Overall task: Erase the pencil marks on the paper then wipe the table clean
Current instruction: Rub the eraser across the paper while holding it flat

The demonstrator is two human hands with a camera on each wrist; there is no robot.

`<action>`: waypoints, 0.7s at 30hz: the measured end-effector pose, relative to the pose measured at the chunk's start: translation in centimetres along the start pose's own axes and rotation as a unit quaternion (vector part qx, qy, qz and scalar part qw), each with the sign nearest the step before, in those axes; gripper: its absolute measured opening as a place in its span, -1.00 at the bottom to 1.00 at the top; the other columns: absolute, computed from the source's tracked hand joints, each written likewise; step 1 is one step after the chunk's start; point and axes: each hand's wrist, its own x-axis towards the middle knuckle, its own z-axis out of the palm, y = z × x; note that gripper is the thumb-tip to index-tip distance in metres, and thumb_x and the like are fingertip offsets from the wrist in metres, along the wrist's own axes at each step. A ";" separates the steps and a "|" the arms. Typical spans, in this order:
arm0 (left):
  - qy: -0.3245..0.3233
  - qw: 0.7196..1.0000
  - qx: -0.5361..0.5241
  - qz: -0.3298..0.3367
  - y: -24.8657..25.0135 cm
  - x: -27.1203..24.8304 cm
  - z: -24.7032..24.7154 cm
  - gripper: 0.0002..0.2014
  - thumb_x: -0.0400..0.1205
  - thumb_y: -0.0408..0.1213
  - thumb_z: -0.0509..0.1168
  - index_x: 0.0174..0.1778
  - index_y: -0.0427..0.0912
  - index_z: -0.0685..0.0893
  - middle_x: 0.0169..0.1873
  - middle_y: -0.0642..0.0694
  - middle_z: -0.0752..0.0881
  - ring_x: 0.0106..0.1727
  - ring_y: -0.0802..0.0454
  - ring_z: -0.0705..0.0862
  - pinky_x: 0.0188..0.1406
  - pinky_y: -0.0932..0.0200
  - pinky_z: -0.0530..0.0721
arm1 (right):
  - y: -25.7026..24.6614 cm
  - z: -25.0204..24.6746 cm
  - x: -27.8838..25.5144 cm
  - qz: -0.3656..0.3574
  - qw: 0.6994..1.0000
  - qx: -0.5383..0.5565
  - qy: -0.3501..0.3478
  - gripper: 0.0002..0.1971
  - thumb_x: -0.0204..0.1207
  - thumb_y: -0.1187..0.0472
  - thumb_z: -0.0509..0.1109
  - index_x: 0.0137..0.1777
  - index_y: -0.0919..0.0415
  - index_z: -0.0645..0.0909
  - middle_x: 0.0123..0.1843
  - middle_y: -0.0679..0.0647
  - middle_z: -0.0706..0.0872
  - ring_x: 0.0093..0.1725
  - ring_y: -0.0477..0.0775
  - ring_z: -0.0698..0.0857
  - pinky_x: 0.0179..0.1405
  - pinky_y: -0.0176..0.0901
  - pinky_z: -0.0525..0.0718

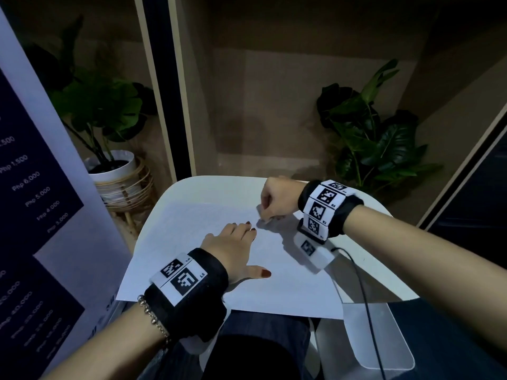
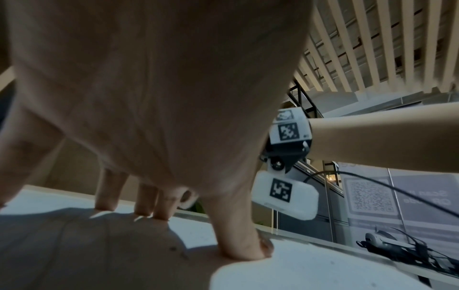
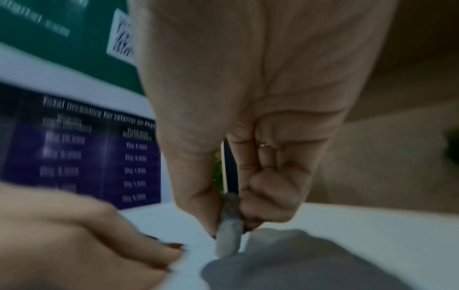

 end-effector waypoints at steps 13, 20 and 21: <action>0.003 1.000 -0.002 0.001 0.0 0.0 0.0 -0.08 0.61 0.39 0.08 0.74 -0.09 -0.07 0.73 0.02 -0.07 0.71 -0.03 -0.02 0.54 -0.19 0.33 | 1.2 0.7 0.5 0.017 0.998 0.031 -0.043 -0.73 0.32 0.05 0.63 -0.41 0.23 0.73 -0.48 -0.02 0.68 -0.39 0.01 0.60 -0.31 -0.12 0.61; 0.009 1.000 0.000 0.003 0.1 -0.2 0.0 -0.10 0.63 0.37 0.06 0.74 -0.10 -0.07 0.73 0.03 -0.06 0.71 -0.03 -0.01 0.52 -0.17 0.33 | 2.7 -0.4 0.5 0.083 0.996 0.004 -0.022 -0.57 0.32 0.12 0.60 -0.38 0.52 0.56 -0.52 0.09 0.48 -0.40 0.06 0.43 -0.35 -0.13 0.41; 0.007 1.000 0.001 0.003 0.1 -0.3 0.0 -0.10 0.63 0.37 0.05 0.74 -0.10 -0.07 0.73 0.03 -0.07 0.71 -0.03 -0.02 0.52 -0.17 0.32 | 2.6 -0.5 0.2 0.087 0.996 -0.018 -0.013 -0.63 0.39 0.18 0.56 -0.40 0.48 0.57 -0.53 0.13 0.46 -0.43 0.10 0.42 -0.39 -0.16 0.42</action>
